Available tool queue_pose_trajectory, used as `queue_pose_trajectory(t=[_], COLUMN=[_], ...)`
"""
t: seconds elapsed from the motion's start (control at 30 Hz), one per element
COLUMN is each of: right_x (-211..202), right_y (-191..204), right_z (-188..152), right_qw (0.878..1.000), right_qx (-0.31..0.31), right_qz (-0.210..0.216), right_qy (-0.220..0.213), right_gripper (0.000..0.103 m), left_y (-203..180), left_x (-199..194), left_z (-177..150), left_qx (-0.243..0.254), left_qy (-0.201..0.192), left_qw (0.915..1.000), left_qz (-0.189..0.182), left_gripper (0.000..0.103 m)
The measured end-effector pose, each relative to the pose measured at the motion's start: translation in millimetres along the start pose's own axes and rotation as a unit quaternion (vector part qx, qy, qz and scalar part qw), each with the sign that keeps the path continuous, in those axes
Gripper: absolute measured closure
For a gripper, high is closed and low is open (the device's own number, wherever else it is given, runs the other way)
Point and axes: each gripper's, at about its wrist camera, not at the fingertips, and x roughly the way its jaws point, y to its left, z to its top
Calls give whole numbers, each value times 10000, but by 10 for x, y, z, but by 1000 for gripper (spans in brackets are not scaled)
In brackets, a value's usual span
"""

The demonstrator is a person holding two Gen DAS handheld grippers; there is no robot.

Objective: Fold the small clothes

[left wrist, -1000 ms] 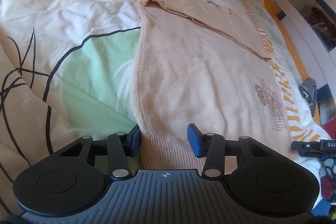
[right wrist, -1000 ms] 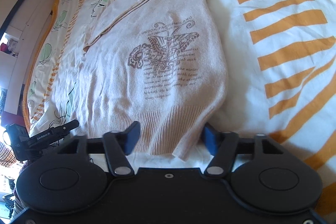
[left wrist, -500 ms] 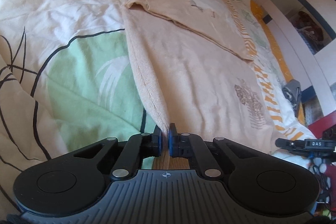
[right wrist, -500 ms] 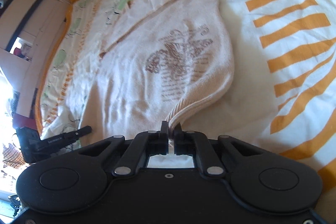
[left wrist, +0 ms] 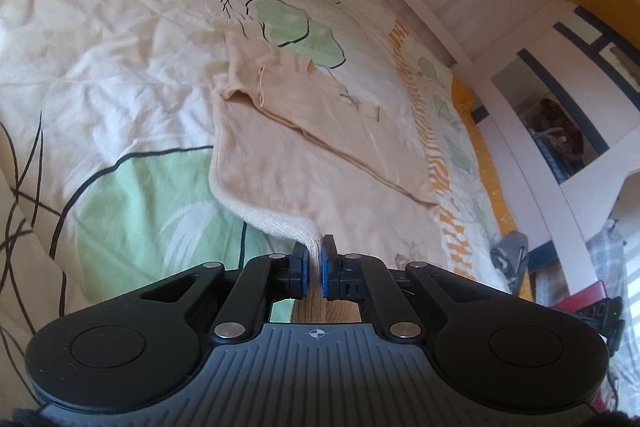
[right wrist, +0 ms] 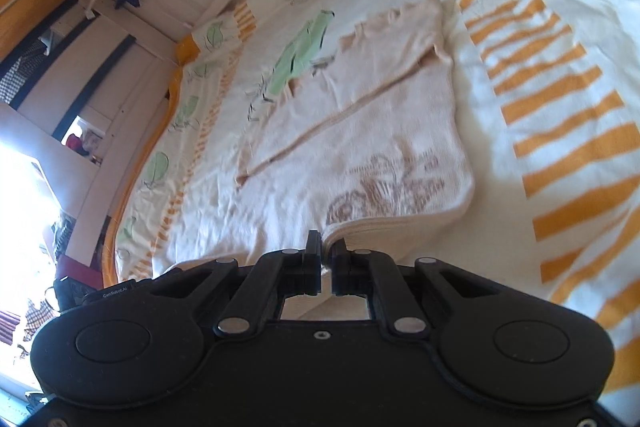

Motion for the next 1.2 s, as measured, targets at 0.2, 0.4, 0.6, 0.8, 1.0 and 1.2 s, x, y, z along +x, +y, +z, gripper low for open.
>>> queue_pose_trajectory(t=[0.2, 0.4, 0.6, 0.8, 1.0, 1.2], right_x=[112, 358, 826, 1327, 1657, 1796], right_y=[6, -30, -169, -439, -665, -769], right_z=[417, 985, 1501, 1805, 1931, 1957], right_qw=[9991, 9961, 9942, 9951, 9953, 9952], right_qx=[-142, -243, -131, 64, 278, 240], right_qz=[69, 122, 40, -135, -335, -486], right_qy=[-400, -844, -1064, -981, -865, -811], right_gripper=[91, 91, 91, 91, 91, 90], left_y=[-20, -95, -26, 125, 342, 489], left_x=[136, 324, 761, 1295, 1692, 1885], left_z=[411, 930, 1422, 1708, 1817, 1844], left_qx=[-103, 89, 26, -146, -425, -529], left_qy=[-268, -614, -675, -568, -446, -446], left_qw=[9995, 9979, 9976, 9983, 9978, 9969], left_qz=[-160, -191, -160, 56, 230, 379], left_gripper=[98, 98, 98, 98, 97, 97])
